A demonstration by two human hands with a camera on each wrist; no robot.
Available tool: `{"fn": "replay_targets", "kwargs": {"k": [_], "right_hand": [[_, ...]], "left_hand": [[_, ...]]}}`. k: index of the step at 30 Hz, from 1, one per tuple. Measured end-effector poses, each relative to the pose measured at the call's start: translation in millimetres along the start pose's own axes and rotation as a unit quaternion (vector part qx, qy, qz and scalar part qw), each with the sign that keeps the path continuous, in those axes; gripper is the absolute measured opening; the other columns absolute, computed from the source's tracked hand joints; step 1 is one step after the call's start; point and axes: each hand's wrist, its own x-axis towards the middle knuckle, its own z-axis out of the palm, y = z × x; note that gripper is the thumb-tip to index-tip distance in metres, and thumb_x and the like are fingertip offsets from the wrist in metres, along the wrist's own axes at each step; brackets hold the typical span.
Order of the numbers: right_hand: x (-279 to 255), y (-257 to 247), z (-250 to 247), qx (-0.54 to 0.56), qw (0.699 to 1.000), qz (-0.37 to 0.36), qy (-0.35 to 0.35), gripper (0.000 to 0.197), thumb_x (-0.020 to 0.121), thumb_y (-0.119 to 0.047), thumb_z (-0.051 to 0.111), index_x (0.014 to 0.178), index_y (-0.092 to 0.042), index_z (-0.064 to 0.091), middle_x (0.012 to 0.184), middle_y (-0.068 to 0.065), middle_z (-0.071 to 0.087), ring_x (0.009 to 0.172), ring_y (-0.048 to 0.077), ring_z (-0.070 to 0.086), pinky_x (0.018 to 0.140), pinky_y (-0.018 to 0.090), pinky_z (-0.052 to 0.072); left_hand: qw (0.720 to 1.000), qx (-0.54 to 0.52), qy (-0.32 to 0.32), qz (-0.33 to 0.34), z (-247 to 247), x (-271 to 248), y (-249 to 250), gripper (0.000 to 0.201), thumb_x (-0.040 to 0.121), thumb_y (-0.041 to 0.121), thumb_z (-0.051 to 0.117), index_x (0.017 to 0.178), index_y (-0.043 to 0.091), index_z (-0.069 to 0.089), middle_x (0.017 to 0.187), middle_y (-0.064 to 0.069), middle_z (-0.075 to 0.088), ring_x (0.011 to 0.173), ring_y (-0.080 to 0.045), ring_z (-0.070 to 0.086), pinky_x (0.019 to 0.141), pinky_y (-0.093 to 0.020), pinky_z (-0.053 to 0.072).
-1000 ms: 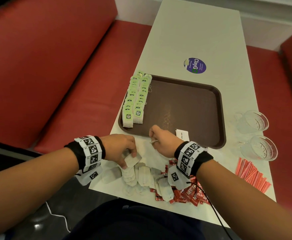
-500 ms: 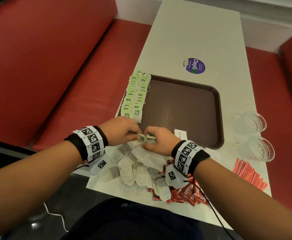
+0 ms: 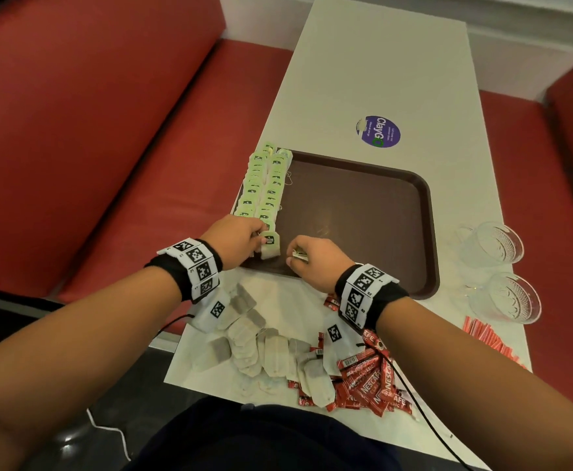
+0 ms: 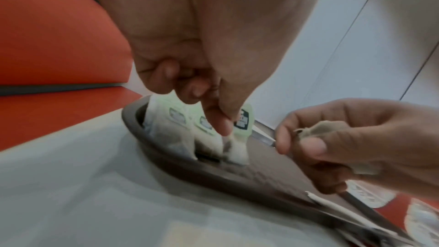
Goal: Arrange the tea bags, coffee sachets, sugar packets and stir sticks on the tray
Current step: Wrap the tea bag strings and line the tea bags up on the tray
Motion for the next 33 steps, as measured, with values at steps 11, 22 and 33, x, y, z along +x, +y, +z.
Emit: {"fn": "replay_targets", "kwargs": {"k": [11,22,33], "right_hand": [[35,-9,4,-0.09,0.991,0.018,-0.096,0.032,0.093,-0.029,0.052,0.119,-0.017,0.066,0.109,0.007,0.07,0.1,0.03,0.065,0.083,0.034,0.053],[46,-16,6,-0.099,0.99,0.009,-0.105,0.03,0.093,-0.03,0.054,0.114,-0.016,0.068,0.096,0.007,0.07,0.08,0.025,0.06,0.067,0.028,0.044],[42,-24,4,-0.016,0.995,0.028,-0.094,0.041,0.09,-0.018,0.059,0.125,-0.01,0.042,0.099,0.006,0.059,0.086,0.026,0.059,0.068,0.033,0.047]], "left_hand": [[0.997,0.066,0.031,-0.029,8,15,0,0.039,0.081,0.05,0.072,0.106,0.028,0.053,0.09,0.007,0.06,0.083,-0.021,0.059,0.069,-0.033,0.044],[0.995,0.097,0.019,0.015,10,14,-13,0.038,0.077,0.043,0.078,0.107,0.028,0.06,0.106,0.005,0.057,0.098,-0.019,0.056,0.077,-0.032,0.042],[0.999,0.002,0.029,0.028,1,1,-31,0.039,0.075,0.044,0.082,0.101,0.024,0.061,0.097,0.008,0.053,0.094,-0.015,0.058,0.082,-0.035,0.049]]}}
